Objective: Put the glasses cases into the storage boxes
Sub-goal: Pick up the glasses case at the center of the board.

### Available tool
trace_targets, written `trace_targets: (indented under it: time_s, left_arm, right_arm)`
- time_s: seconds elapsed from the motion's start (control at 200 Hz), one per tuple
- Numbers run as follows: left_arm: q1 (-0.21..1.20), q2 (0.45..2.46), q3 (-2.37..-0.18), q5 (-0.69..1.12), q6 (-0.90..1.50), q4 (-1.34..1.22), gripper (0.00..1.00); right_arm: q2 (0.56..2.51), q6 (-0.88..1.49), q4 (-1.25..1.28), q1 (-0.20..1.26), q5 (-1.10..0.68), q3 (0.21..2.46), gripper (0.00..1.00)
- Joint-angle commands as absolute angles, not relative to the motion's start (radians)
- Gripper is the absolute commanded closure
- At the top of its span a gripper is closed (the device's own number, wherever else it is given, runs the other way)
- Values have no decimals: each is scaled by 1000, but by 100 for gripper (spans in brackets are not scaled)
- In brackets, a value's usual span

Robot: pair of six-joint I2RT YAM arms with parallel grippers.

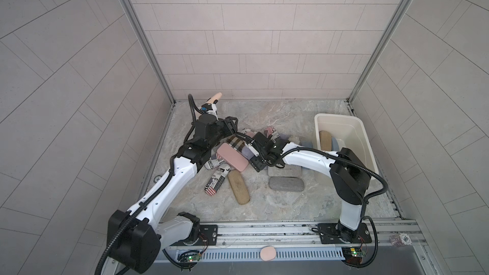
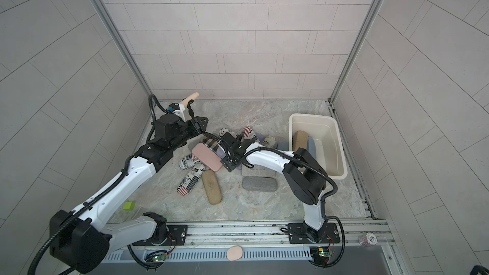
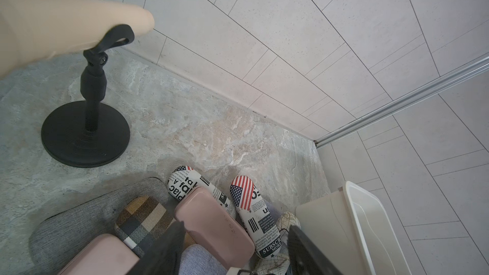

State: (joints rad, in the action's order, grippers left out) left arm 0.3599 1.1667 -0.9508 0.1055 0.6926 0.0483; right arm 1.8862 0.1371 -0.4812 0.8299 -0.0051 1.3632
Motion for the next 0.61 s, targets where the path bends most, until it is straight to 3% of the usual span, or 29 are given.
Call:
trace_targets:
  time_s: [0.0, 0.6]
  left_arm:
    - [351, 1162, -939, 120, 712, 6, 32]
    - [345, 1187, -940, 147, 719, -2, 32]
  right_arm:
    - [1911, 102, -486, 813, -27, 1391, 22]
    - [2013, 88, -467, 801, -60, 1428, 27]
